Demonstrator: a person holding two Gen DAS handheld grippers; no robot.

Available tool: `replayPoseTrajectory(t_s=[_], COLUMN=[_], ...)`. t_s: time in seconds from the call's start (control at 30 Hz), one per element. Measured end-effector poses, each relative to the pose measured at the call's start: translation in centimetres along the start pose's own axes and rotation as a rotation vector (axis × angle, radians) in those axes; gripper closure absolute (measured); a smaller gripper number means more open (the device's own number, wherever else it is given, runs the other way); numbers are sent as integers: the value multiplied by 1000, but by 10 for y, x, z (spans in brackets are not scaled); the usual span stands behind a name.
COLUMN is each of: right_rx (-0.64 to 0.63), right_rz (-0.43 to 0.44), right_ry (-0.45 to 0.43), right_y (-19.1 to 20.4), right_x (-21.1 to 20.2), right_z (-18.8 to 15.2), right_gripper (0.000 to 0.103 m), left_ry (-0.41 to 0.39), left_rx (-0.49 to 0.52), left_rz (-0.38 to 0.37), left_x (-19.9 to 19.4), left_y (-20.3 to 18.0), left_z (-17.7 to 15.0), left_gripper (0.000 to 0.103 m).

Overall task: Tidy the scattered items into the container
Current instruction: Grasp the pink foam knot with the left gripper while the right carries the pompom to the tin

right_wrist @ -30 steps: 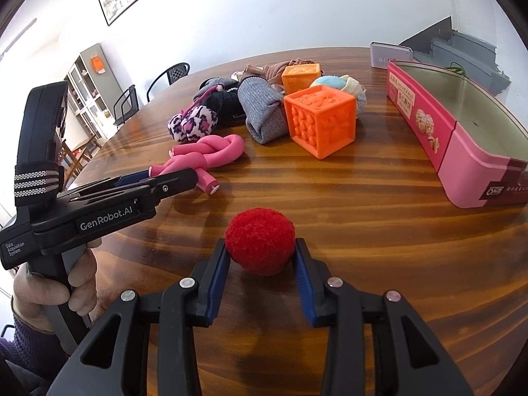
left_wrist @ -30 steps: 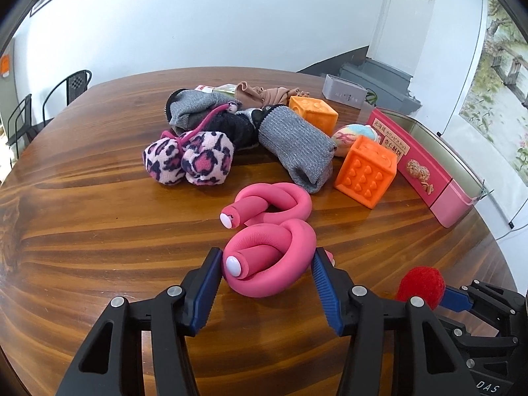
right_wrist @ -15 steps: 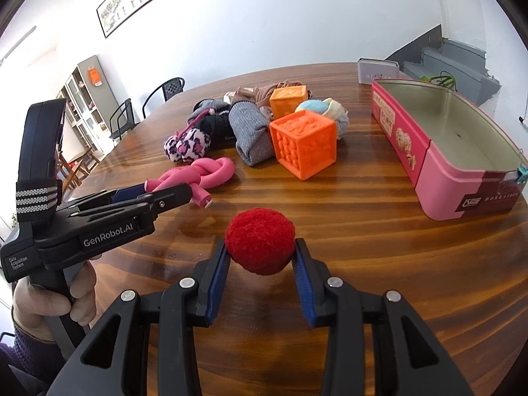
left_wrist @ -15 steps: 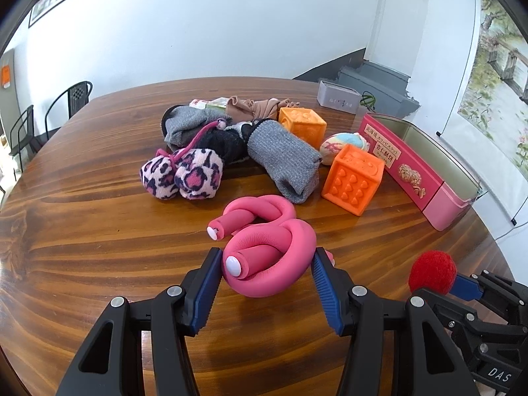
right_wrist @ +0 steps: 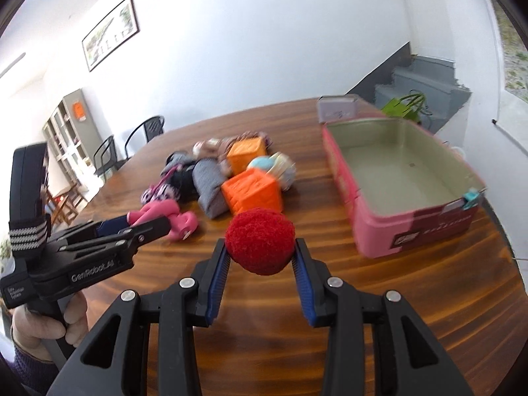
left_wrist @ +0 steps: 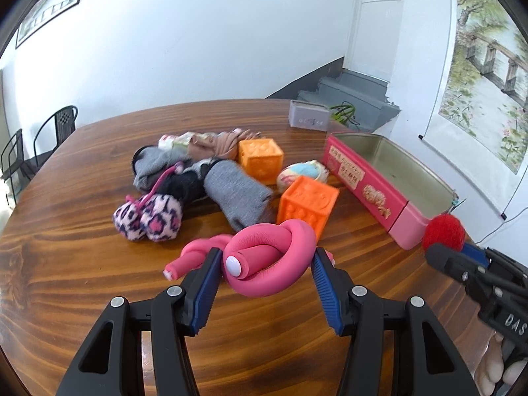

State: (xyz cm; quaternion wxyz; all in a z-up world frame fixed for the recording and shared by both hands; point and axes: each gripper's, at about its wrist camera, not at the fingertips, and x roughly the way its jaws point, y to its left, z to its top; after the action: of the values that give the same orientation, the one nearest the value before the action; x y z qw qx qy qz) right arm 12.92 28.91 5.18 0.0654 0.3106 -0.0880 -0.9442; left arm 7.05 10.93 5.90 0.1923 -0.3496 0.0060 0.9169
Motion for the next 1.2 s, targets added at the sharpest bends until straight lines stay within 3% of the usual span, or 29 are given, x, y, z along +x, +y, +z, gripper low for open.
replayPoseTrajectory(t_s=[0.37,0.8,1.1,1.13,1.2], right_rx=[95,142,151,155,171], right_rz=[-143,-247,-287,-288,-280], right_ry=[-139,-146,-150,-150,-143], right_y=[-68,-121,-132,-133,-137], right_x=[-29,-6,8,10,15], right_z=[38,65,67,66,65], right_gripper=[61,61,61,61,58], left_ry=[-50,-45,-1,5,6], left_rx=[113,135,114,114,117], left_rz=[-104,-209,-231,-230,-227], left_x=[3,52,89,92,94], left_y=[-68,-132,-147,-148,-151], left_z=[49,104,120,121,121], left_gripper=[47,47,45,44,21])
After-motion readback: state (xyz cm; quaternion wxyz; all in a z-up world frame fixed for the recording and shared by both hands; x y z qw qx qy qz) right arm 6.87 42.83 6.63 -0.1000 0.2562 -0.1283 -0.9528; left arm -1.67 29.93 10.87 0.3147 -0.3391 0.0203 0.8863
